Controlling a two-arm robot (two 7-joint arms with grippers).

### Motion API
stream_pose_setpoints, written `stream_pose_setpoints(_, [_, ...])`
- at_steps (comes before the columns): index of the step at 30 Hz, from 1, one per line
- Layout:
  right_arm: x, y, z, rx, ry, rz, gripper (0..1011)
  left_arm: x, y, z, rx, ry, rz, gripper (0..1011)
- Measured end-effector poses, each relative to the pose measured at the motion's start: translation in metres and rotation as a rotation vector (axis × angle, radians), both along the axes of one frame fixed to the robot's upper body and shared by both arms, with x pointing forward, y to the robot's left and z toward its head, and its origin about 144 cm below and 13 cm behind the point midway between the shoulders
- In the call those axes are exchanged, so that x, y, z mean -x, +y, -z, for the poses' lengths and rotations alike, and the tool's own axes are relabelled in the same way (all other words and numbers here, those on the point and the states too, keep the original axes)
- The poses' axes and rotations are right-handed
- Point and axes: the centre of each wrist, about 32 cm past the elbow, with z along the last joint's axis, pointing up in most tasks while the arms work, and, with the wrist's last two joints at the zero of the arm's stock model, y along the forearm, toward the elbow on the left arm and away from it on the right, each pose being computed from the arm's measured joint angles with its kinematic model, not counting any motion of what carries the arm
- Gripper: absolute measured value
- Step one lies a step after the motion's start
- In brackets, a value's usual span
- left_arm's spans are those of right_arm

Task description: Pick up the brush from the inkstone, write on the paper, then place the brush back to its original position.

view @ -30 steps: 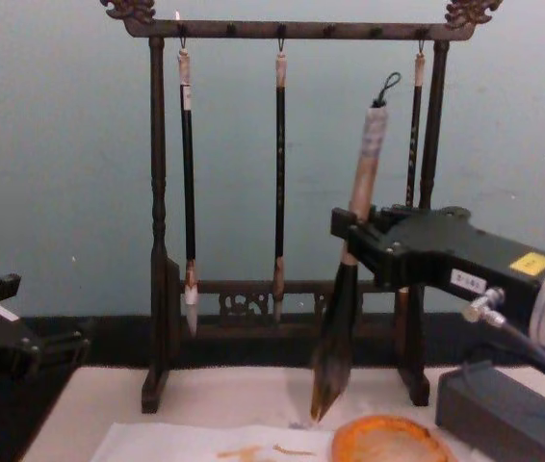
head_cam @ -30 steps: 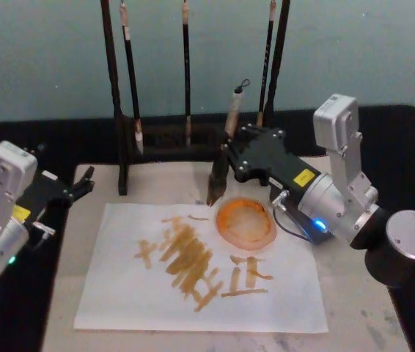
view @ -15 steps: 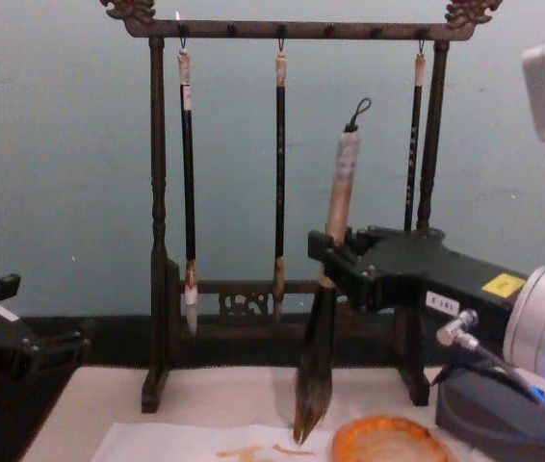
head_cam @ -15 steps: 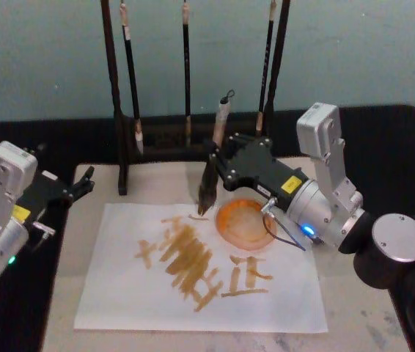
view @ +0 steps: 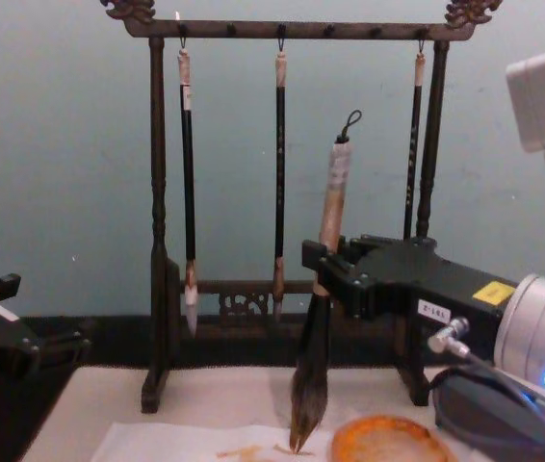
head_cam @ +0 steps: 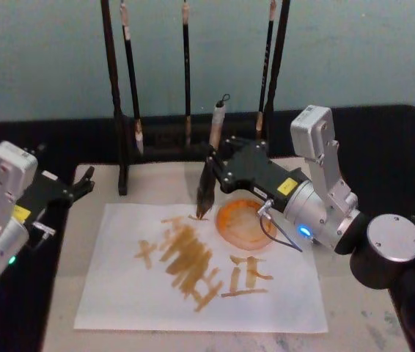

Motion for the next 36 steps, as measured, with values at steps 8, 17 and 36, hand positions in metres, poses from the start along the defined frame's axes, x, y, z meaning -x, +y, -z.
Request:
stream_pose_setpoints(8, [0.0008,0.0001,0.0003,0.003,0.002,-0.001,169,0.0000,0.0000,0.0000,0.000,0.000,0.000,1010])
stream_pose_setpoints(17, [0.0028,-0.0011,-0.0014,0.005,-0.004,0.000,169,0.0000,0.0000,0.0000,0.000,0.000,0.000,1010])
stream_pose_setpoints(36, [0.0059,-0.0004,0.0006,0.018,0.009,-0.008,169,0.0000,0.0000,0.0000,0.000,0.000,0.000,1010])
